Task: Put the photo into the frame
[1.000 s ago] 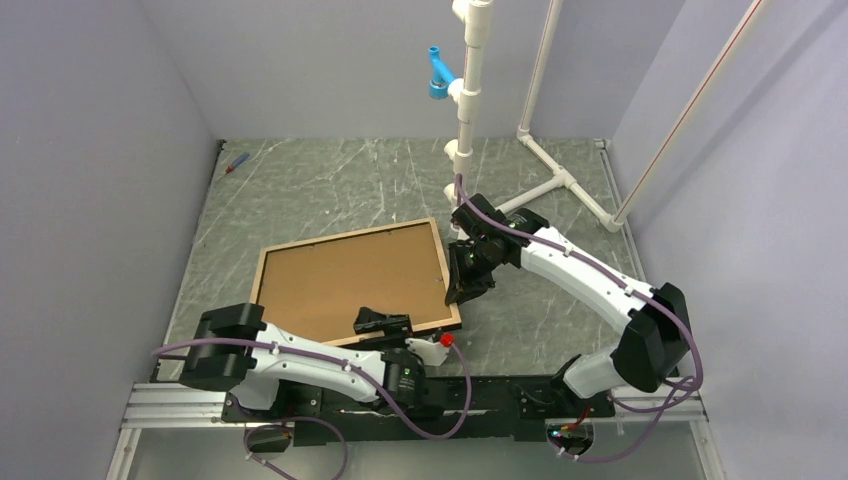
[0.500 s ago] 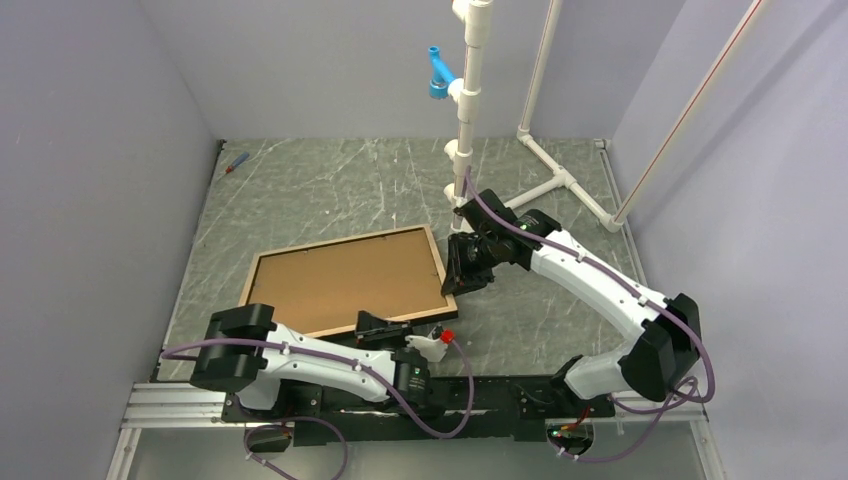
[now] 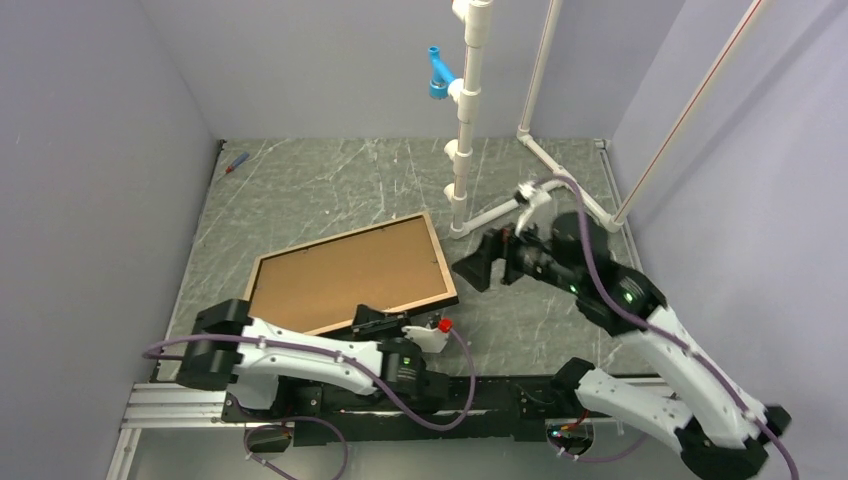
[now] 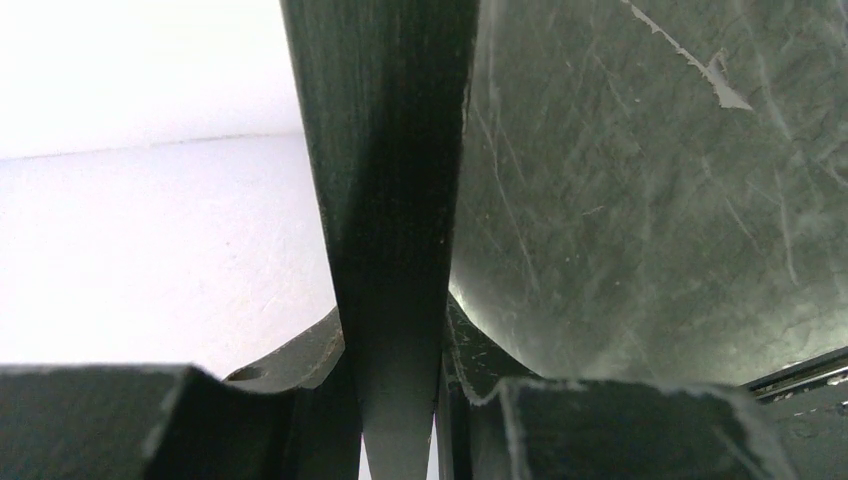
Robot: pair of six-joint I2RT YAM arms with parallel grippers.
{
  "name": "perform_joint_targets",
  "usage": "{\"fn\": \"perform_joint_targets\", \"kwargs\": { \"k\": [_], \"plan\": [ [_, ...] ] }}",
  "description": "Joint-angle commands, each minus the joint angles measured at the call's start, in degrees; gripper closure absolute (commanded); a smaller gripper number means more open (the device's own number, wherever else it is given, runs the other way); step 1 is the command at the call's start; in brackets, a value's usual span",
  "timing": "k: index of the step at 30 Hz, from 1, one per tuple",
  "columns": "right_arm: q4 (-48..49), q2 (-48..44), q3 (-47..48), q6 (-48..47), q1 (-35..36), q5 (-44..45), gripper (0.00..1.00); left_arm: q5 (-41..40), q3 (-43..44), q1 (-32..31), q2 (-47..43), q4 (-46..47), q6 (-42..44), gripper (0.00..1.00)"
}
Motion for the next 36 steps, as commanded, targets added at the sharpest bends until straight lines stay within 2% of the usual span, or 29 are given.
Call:
{"fn": "perform_joint_targets", "kwargs": {
  "k": [1,4,8,12,17,21,25,30,33,36],
  "plan": [
    [18.3,-12.1,-11.3,-15.4,0.0,1.7,0.01,-4.0,-1.4,-0.6,-10.3,8.5,10.6,1.00],
    [27.8,-20.4,-19.6,-24.1,0.0,0.2,0.00,-0.9,-3.0,-0.5,-14.7,14.3,15.2,1.00],
    [38.3,-28.9,-28.6,-35.6,0.0,-4.0,0.00,1.0,-3.0,-0.6,-17.1,16.0,16.7,1.00],
    [41.5,-31.4,-33.1,-48.3,0.0,-16.7,0.00,1.8,-2.2,-0.6,-17.5,15.1,16.4,1.00],
    [36.0,-23.7,-30.3,-58.9,0.0,-29.3,0.02,3.4,-1.6,-0.6,-19.5,16.2,17.4,1.00],
    [33.3,-18.4,-28.5,-65.3,0.1,-34.7,0.05,3.9,-0.7,-0.7,-21.1,16.4,17.6,1.00],
    [31.7,-15.2,-27.0,-69.2,0.1,-38.8,0.08,3.8,-0.1,-0.7,-21.6,15.8,17.2,1.00],
    [32.9,-10.6,-25.3,-71.5,0.1,-45.4,0.20,3.8,0.7,-0.7,-21.5,14.9,16.7,1.00],
    [36.6,-8.2,-25.5,-71.0,0.2,-47.5,0.25,3.9,0.8,-0.6,-21.7,14.6,16.4,1.00],
    [35.7,-5.6,-24.1,-72.8,0.9,-48.8,0.30,4.2,1.3,-0.7,-21.9,14.3,16.0,1.00]
  ]
}}
